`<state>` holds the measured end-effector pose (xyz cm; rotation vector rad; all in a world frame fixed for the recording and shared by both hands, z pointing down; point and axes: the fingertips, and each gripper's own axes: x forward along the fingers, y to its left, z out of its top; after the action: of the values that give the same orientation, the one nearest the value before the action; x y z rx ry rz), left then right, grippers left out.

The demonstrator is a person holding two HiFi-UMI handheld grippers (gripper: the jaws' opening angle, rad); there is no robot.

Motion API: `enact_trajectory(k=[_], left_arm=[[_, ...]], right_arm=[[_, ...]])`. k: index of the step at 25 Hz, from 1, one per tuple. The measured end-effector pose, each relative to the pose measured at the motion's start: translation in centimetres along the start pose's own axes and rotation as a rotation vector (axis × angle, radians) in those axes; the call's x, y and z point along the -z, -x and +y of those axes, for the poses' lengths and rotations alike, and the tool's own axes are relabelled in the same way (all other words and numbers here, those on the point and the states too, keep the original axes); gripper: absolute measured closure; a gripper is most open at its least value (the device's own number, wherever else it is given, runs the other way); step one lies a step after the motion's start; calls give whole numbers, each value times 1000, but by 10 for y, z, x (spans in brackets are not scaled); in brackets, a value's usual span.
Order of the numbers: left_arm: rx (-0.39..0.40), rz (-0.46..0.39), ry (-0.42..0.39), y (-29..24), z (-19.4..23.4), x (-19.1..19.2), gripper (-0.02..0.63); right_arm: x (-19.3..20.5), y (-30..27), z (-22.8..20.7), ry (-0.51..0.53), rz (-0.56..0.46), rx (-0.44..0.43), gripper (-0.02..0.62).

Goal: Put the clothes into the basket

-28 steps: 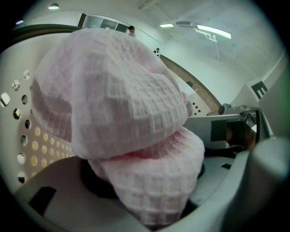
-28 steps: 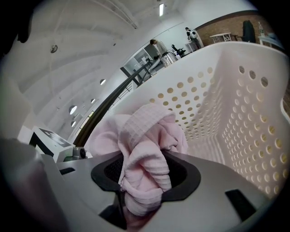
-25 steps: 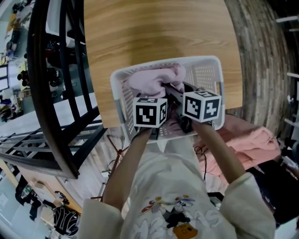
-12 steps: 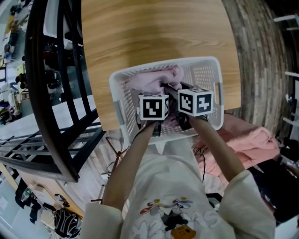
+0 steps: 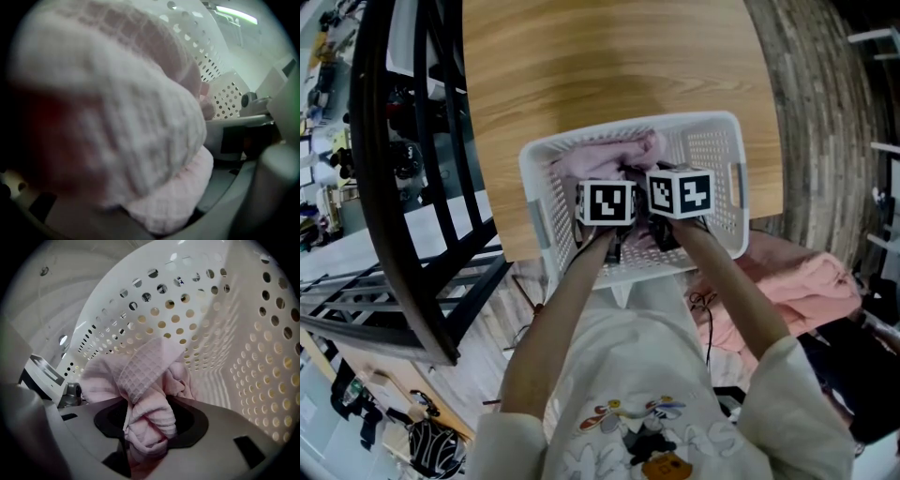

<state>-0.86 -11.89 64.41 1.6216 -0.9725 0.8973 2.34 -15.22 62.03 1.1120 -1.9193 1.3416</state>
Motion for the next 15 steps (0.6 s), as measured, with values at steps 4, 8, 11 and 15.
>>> enact_trajectory(k=[4,8,11,15], left_arm=[[13,37,40,-7,7,8,296],[-6,37,39,-12,12,8,295],[-5,57,56,-15,12,10,295],[-12,86,55,-17,20,14,282]], right_arm=[[4,-10,-4,-8,22,9,390],[6,-16,-5,-8,31,20,390],[4,-20,-7,2,40,34,390],[3,-27,-8,27,52,36,390]])
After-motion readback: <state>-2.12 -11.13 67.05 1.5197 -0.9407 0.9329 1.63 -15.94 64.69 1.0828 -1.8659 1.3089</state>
